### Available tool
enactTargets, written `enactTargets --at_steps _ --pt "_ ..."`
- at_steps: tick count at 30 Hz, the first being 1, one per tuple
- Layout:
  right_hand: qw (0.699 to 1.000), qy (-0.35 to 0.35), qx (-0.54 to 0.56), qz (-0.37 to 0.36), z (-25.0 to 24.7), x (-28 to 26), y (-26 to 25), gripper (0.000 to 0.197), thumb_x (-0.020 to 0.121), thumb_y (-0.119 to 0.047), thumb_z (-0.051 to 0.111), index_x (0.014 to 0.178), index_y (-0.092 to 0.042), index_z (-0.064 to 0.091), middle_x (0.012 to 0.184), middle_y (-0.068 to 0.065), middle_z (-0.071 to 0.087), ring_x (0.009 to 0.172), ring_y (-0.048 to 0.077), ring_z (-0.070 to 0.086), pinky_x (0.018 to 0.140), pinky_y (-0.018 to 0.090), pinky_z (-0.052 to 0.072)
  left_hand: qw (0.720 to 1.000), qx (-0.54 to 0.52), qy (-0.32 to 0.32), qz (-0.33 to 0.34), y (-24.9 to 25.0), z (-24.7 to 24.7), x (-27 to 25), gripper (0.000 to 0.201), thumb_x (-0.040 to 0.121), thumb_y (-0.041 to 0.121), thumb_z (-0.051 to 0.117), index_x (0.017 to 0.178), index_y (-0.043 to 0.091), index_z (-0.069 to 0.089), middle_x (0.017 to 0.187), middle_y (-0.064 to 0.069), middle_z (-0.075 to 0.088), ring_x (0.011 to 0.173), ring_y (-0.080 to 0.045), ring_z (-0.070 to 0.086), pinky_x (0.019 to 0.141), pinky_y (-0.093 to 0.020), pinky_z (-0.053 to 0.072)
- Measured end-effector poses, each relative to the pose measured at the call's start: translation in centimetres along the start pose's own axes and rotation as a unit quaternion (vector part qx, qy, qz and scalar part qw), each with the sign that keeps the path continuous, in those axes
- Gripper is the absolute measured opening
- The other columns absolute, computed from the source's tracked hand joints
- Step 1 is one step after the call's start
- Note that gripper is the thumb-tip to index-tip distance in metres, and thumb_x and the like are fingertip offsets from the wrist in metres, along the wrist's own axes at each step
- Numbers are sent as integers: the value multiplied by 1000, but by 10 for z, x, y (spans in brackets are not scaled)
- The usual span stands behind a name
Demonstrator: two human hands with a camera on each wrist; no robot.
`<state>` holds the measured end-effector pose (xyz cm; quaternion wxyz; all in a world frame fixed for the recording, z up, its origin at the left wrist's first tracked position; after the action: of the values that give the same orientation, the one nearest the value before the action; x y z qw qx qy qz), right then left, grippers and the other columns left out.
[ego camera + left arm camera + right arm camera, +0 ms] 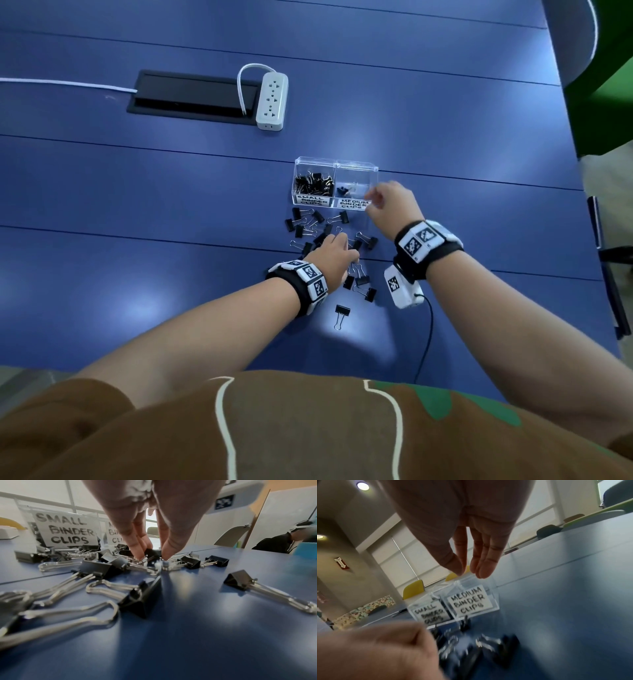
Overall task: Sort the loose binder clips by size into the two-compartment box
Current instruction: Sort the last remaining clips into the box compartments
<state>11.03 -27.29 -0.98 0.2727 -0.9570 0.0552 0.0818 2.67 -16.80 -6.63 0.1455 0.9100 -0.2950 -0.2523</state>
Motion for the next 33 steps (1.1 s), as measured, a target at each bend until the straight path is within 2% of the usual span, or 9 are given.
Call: enactTargets --at_steps 2,5,11,15,18,21,25,29,33 --pt "998 -56 -33 12 23 -17 12 20 81 -11 55 98 -13 66 96 6 54 86 24 53 91 38 49 1000 -9 8 -18 -4 -1 1 32 83 6 53 115 14 54 111 -12 40 101 -29 41 77 -45 52" --pt "988 -139 -66 27 58 -40 30 30 82 -13 59 111 -14 62 112 10 50 107 29 52 93 42 49 998 -27 16 -46 -9 -2 2 23 80 5 53 103 11 52 106 -10 38 98 -30 44 72 -44 51" --pt "993 -99 0 70 51 -53 46 23 81 -14 60 103 -10 62 110 9 52 97 26 56 90 37 49 998 -28 20 -48 -11 0 4 16 79 1 51 94 6 53 109 -9 42 98 -28 42 78 -46 51" --pt "992 -89 38 81 47 -70 46 26 79 -18 64 104 -12 63 104 7 53 90 18 53 85 25 43 999 -23 8 -48 -9 -1 3 19 82 7 52 101 8 53 113 -10 43 102 -28 43 81 -45 50" --pt "990 -126 17 57 59 -86 37 26 77 -20 66 102 -12 65 96 4 48 81 19 52 84 29 47 998 -20 10 -52 -10 -3 2 29 81 10 56 109 9 51 113 -10 40 103 -28 44 78 -45 52" --pt "987 -158 -15 32 73 -99 31 29 79 -19 63 107 -12 63 103 8 48 87 27 57 81 32 48 998 -11 12 -58 -11 -4 2 34 82 13 57 115 7 50 115 -12 40 106 -30 45 80 -46 52" --pt "987 -157 -41 -7 81 -106 24 33 82 -13 58 115 -11 60 108 13 46 84 32 57 74 33 49 998 -2 13 -62 -15 -2 2 26 86 14 56 111 5 52 114 -13 42 109 -29 45 82 -45 51" --pt "989 -145 -35 -16 80 -107 21 23 82 -11 57 104 -6 60 106 12 50 87 32 56 76 38 50 998 4 27 -52 -13 -4 1 16 87 14 56 101 6 54 112 -11 42 105 -28 43 77 -43 51" --pt "991 -131 1 -8 77 -107 20 11 79 -8 58 90 -7 60 96 10 55 81 26 52 74 36 47 999 -9 24 -46 -13 0 1 14 89 13 54 101 6 53 113 -11 46 106 -29 43 85 -45 50"
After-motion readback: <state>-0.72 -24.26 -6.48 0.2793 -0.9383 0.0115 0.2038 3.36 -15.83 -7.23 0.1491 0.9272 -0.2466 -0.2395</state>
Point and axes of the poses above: each hand's wrist, its own x-axis towards the middle knuckle, its own z-axis out of the palm, y = z × x, the point moved 10 cm from there along x, towards the middle knuckle
